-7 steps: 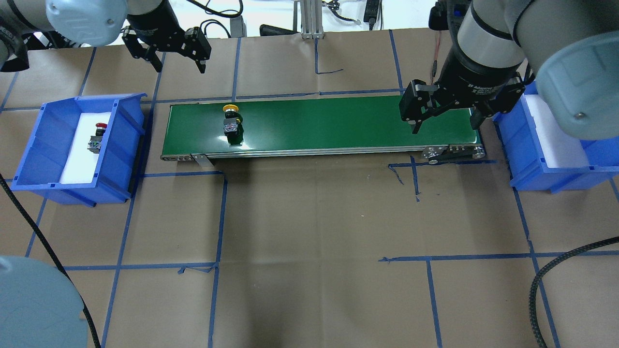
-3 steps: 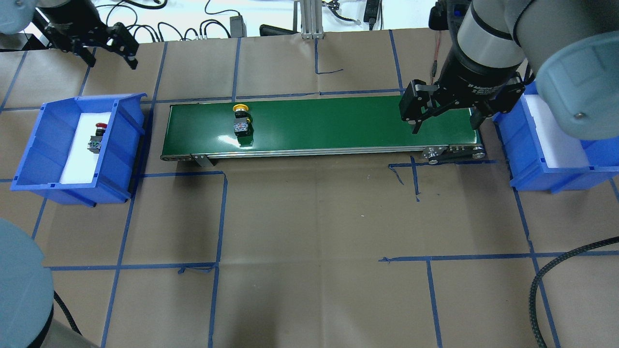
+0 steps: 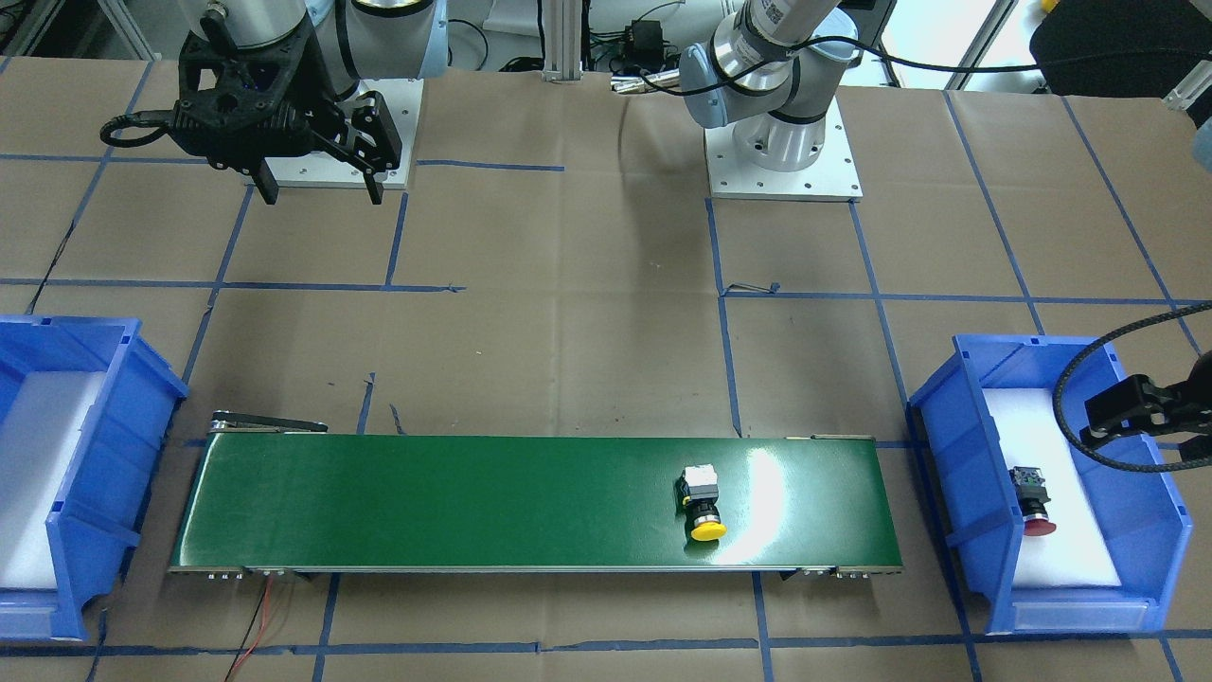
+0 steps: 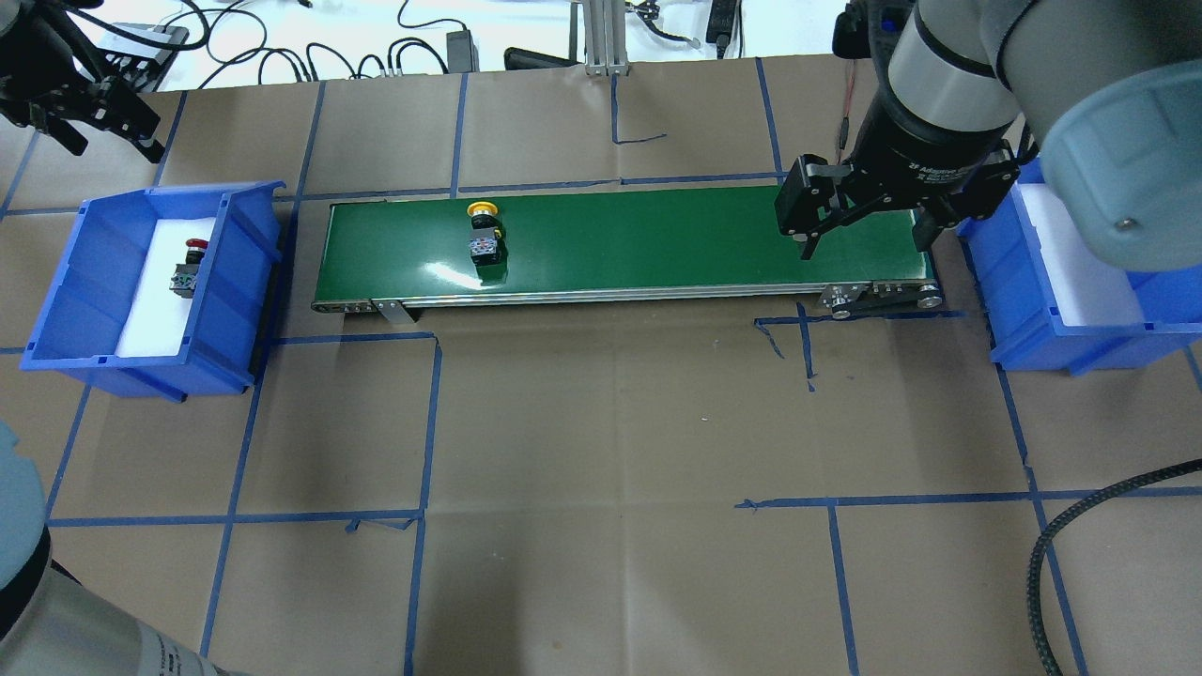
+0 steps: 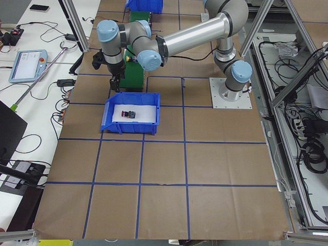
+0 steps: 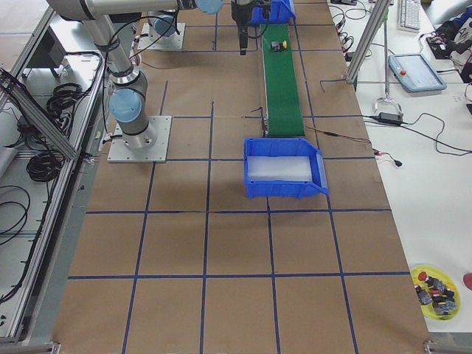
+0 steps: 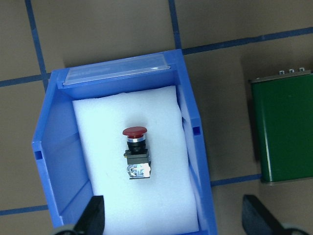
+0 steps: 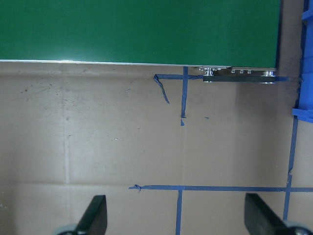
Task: Transport two buttons from left to right
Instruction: 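Return the left gripper to the bin and grasp the red-capped button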
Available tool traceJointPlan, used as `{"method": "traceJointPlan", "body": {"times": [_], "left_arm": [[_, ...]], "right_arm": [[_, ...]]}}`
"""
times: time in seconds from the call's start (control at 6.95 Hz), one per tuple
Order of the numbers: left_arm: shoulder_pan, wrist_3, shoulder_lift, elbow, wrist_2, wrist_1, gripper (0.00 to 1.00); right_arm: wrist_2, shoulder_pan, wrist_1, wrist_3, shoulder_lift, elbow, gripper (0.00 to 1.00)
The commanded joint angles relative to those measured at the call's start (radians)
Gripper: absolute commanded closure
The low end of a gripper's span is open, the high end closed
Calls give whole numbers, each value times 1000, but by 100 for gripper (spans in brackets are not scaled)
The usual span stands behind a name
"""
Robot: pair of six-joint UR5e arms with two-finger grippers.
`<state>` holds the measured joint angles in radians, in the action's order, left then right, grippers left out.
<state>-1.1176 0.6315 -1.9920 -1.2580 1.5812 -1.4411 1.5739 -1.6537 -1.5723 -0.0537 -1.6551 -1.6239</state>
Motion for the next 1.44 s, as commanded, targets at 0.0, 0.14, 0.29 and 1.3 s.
{"method": "traceJointPlan", "body": {"times": [0.0,0.14,0.29,1.3], "left_arm": [[36,62,-53,-9,-9,65,1],[38,62,-66,-23,-9,88,3],[42,62,-74,-64,-9,150,3],[61,59,-106,-374,-29,547,2]], "right_arm": [[0,0,0,0,0,-1,0],[0,0,-2,0,0,1,0],[0,0,-2,0,0,-1,0],[0,0,-2,0,0,1,0]]}}
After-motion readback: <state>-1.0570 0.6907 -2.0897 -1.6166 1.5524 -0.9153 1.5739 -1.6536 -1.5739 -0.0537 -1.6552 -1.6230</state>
